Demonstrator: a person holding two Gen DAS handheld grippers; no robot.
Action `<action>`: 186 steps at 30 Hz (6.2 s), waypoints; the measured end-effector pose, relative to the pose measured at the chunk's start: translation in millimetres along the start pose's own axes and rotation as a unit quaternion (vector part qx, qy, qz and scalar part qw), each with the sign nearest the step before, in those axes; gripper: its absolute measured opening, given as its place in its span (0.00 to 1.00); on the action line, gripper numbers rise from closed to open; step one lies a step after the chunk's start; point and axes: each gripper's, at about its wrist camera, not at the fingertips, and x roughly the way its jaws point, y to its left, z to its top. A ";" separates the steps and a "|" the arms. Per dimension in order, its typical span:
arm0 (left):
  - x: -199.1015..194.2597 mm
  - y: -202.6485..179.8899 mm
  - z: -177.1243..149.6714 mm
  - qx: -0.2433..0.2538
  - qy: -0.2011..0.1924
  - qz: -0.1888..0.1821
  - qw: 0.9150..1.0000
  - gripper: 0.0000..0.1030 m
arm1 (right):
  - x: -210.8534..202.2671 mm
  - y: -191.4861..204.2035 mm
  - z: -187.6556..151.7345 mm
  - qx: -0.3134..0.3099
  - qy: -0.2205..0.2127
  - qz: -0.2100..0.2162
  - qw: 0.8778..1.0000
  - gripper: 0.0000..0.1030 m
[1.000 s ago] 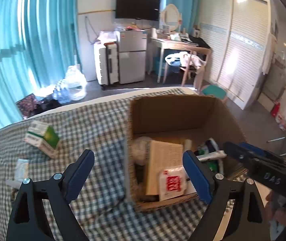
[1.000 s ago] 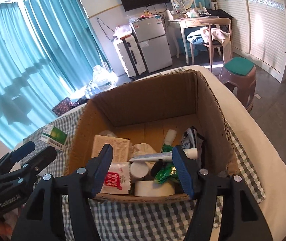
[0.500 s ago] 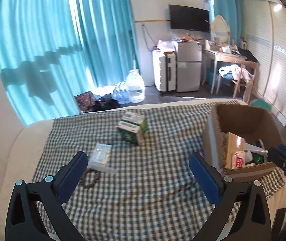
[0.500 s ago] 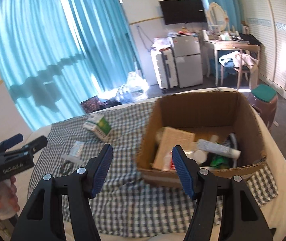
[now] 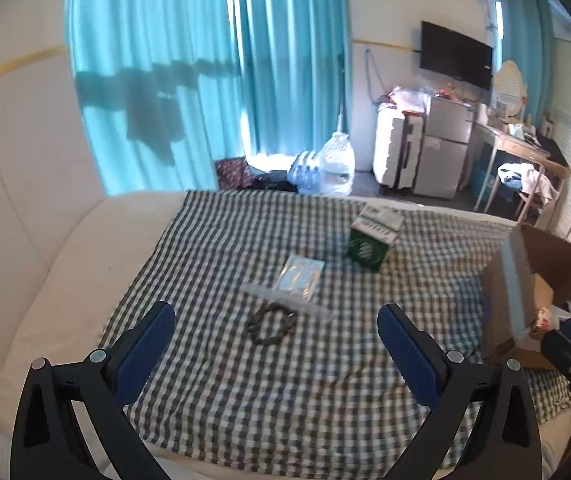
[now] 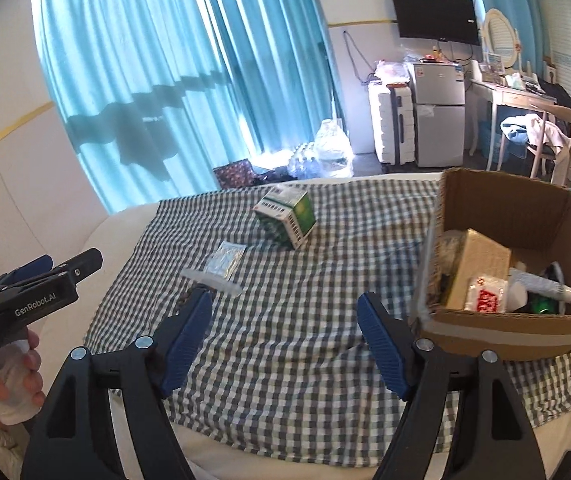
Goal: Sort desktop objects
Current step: 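Move both tools back over the bracelet and green medicine box, then grasp the green medicine box with the right tool while the left tool grasps the bead bracelet, then carry the medicine box and bracelet into the cardboard box and release both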
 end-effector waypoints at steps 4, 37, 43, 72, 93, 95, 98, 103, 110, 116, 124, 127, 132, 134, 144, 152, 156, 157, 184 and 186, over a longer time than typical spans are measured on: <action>27.4 23.6 -18.4 -0.015 0.023 0.006 1.000 1.00 | 22.0 11.6 -7.2 -0.007 0.021 0.005 1.000 0.77; 273.9 2.7 -79.7 0.002 0.176 -0.007 0.984 1.00 | 284.5 9.9 97.4 -0.013 0.084 -0.008 0.996 0.80; 283.9 4.0 -83.5 -0.011 0.138 -0.015 0.990 1.00 | 316.2 15.4 92.9 0.125 0.077 -0.094 0.985 0.82; 230.7 48.5 -78.3 -0.073 0.135 -0.083 0.985 0.11 | 245.3 3.0 6.3 0.092 0.137 -0.106 0.981 0.78; 102.8 12.3 -68.4 -0.038 0.113 -0.105 0.987 0.11 | 89.2 34.8 -45.4 0.033 0.112 -0.060 0.991 0.78; 87.0 11.1 -59.4 -0.035 0.101 -0.104 0.989 0.11 | 71.4 34.3 -42.0 0.034 0.099 -0.053 0.993 0.78; 65.8 7.3 -46.8 -0.031 0.085 -0.106 0.990 0.11 | 52.5 40.0 -34.0 0.031 0.077 -0.047 0.995 0.78; 31.5 -14.0 -25.3 -0.009 0.052 -0.116 0.992 0.11 | 13.0 35.7 -15.4 0.022 0.043 -0.060 0.997 0.78; -4.0 -73.4 2.4 0.025 0.025 -0.161 0.986 0.11 | -35.3 2.6 9.2 0.033 -0.006 -0.095 0.995 0.78; -18.4 -133.7 19.2 0.063 0.018 -0.207 0.976 0.11 | -59.5 -50.2 20.1 0.072 -0.024 -0.121 0.990 0.78; -20.5 -208.7 32.1 0.116 0.014 -0.246 0.962 0.11 | -65.8 -120.7 29.4 0.110 -0.022 -0.157 0.981 0.78; -16.3 -242.2 33.7 0.135 0.019 -0.264 0.955 0.11 | -65.3 -148.9 32.0 0.124 -0.021 -0.170 0.977 0.78; -4.2 -289.7 26.9 0.167 0.030 -0.284 0.944 0.11 | -59.6 -198.4 39.6 0.144 -0.012 -0.199 0.969 0.78; 3.9 -307.9 23.9 0.178 0.039 -0.291 0.939 0.11 | -56.7 -215.7 42.8 0.152 -0.010 -0.205 0.967 0.78; 41.3 -379.4 17.5 0.206 0.070 -0.298 0.930 0.11 | -25.0 -264.6 45.8 0.169 0.013 -0.217 0.961 0.78; 60.7 -404.3 8.5 0.215 0.092 -0.280 0.931 0.18 | -9.4 -278.7 52.1 0.172 0.040 -0.233 0.956 0.80; 58.1 -398.8 10.5 0.212 0.091 -0.267 0.936 0.84 | -15.0 -280.2 54.9 0.172 0.032 -0.239 0.955 0.85; 54.4 -392.6 12.6 0.203 0.081 -0.265 0.939 0.84 | -17.1 -279.6 55.7 0.173 0.026 -0.240 0.955 0.85; -57.0 -153.6 50.6 0.079 0.003 -0.127 0.989 1.00 | -99.1 -91.6 54.5 0.077 -0.066 -0.131 0.986 0.85; -61.1 -139.3 47.6 0.073 0.001 -0.122 0.990 1.00 | -100.2 -76.1 52.5 0.065 -0.068 -0.126 0.988 0.85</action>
